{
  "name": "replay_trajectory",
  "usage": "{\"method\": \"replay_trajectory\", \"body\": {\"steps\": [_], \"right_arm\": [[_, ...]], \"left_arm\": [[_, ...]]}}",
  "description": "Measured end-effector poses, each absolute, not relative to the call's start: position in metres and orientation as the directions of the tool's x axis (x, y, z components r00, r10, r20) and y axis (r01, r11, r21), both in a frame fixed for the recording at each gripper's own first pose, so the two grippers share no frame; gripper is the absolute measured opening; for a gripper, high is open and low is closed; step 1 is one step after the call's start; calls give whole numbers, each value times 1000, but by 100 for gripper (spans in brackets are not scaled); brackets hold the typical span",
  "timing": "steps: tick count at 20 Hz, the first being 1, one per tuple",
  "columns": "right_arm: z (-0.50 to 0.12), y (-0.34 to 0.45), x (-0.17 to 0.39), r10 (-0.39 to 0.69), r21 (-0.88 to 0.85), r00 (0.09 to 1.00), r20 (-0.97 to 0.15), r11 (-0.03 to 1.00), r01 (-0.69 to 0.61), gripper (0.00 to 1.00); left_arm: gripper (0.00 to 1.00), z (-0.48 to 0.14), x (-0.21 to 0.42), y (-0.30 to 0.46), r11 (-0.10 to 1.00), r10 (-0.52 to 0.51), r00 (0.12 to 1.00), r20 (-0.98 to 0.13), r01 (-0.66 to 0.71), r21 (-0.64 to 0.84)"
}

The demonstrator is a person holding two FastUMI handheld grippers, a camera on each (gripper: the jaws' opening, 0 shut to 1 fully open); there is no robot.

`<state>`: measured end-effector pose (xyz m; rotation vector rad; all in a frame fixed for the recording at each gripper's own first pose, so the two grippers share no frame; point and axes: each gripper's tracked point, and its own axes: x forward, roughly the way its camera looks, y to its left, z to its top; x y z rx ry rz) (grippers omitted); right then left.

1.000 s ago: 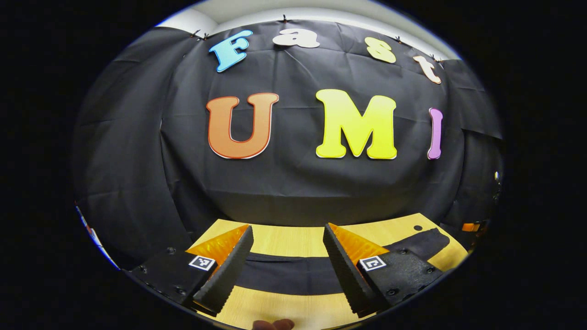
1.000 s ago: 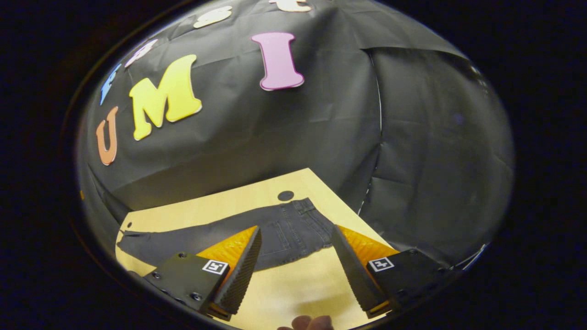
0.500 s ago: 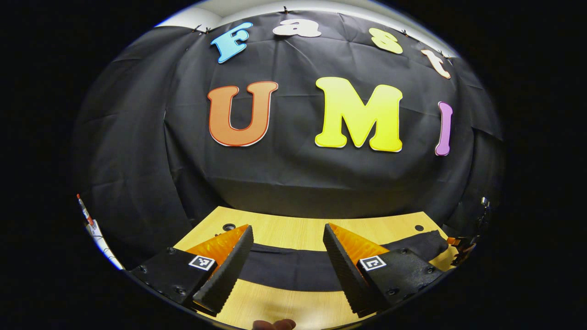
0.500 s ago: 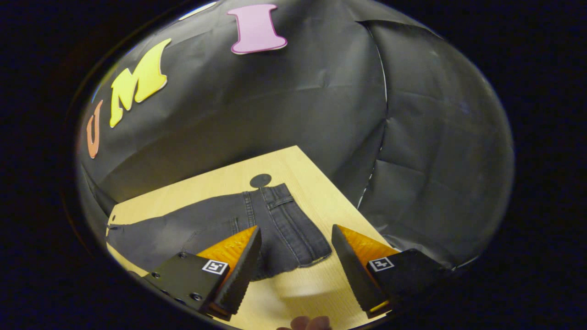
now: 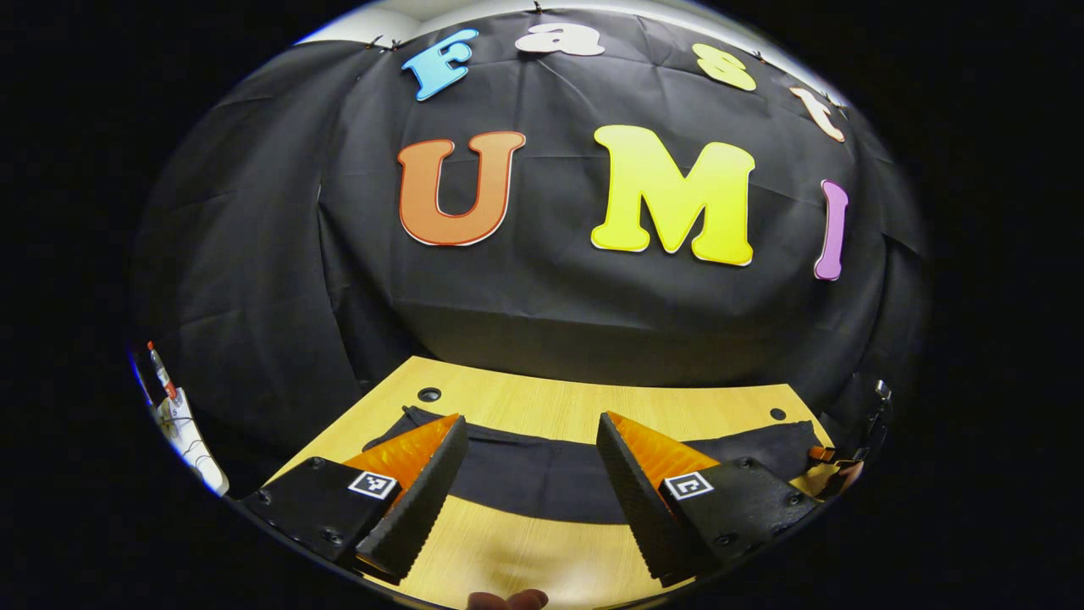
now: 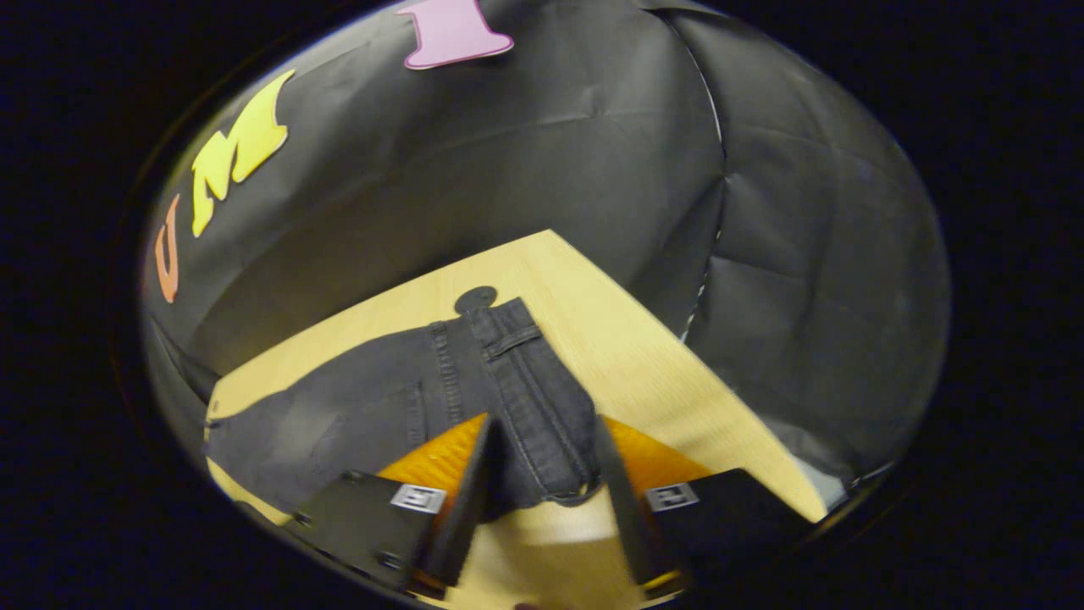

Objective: Grasp the waist and the cuffs of the jeans and fold them to make the two legs overlap; first hold the waist and fold one-third of the jeans toward the cuffs, then hold the cuffs and fold the remaining one-third in the same direction to finish folding.

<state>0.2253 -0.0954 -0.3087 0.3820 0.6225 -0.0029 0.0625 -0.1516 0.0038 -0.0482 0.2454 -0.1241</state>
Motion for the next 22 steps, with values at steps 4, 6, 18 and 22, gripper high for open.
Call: {"method": "replay_trajectory", "body": {"steps": [4,6,18,22], "right_arm": [[-305,-98,222,73,305,795,-603,941,144,30],[-298,-100,218,84,305,773,-629,941,146,18],[-121,-31,165,155,325,859,-488,945,14,2],[-61,47,150,220,320,881,-419,944,-83,2]], "left_arm": [[99,-1,57,-141,992,-120,960,-254,105,-72],[99,3,56,-130,993,-112,965,-238,97,-75],[98,-1,51,-53,992,-69,985,-159,50,-120],[98,-9,48,-41,985,-93,985,-147,69,-161]]}}
